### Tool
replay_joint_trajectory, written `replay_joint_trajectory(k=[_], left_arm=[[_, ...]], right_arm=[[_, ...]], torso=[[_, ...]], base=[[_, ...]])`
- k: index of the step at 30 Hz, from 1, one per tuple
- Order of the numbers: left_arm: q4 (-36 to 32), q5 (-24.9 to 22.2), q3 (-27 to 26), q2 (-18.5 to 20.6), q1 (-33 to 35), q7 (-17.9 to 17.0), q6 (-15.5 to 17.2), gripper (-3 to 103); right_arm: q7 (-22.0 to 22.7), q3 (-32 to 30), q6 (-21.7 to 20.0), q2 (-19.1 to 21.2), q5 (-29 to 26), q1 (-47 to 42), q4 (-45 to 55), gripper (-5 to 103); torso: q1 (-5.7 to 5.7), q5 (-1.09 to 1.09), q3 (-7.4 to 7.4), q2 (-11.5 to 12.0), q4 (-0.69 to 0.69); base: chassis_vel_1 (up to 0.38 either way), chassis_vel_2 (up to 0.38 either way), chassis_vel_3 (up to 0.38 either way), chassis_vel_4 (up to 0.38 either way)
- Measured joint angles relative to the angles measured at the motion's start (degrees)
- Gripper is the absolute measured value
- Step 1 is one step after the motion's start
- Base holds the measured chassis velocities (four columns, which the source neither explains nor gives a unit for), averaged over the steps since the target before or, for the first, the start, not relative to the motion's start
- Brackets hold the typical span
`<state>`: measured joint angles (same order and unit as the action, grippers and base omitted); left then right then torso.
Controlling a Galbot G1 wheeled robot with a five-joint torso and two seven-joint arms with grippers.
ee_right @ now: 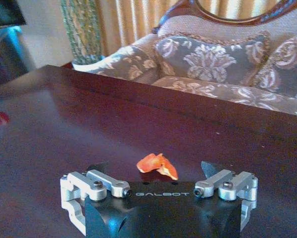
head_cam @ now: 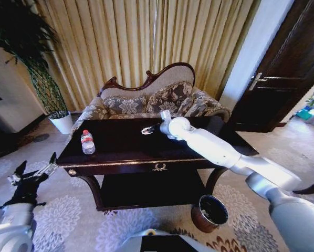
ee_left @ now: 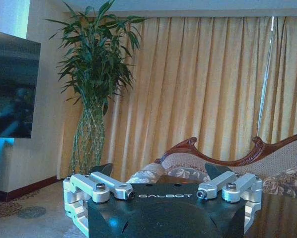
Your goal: Move to the front of the table and place the trash on the table into the trash bin.
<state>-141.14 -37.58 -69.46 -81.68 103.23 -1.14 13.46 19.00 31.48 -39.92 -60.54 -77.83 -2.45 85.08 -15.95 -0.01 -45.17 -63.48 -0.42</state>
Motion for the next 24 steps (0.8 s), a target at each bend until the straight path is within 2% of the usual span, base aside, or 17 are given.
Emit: replay_joint_trajectory(k=[6,9,24], left_arm=[[0.2,0.0,0.0,-0.1,0.0,0.0,0.0,100],[0.4,0.0,0.0,0.0,-0.1,0.0,-0.1,100],[0.6,0.0,0.1,-0.1,-0.1,0.0,-0.2,100]], right_arm=[[4.0,0.0,-0.8,-1.7,0.0,0.0,-1.2,100],[8.0,-0.2,-1.2,-3.1,-2.6,0.1,-1.7,100],[9.3,-0.4,-1.2,-5.4,-3.9,0.1,-3.7,100]], torso=[[0.00,0.01,0.00,0.0,0.01],[0.00,0.00,0.00,0.0,0.01],[0.00,0.01,0.00,0.0,0.01]], base=[[0.000,0.000,0.000,0.000],[0.000,0.000,0.000,0.000],[0.000,0.000,0.000,0.000]])
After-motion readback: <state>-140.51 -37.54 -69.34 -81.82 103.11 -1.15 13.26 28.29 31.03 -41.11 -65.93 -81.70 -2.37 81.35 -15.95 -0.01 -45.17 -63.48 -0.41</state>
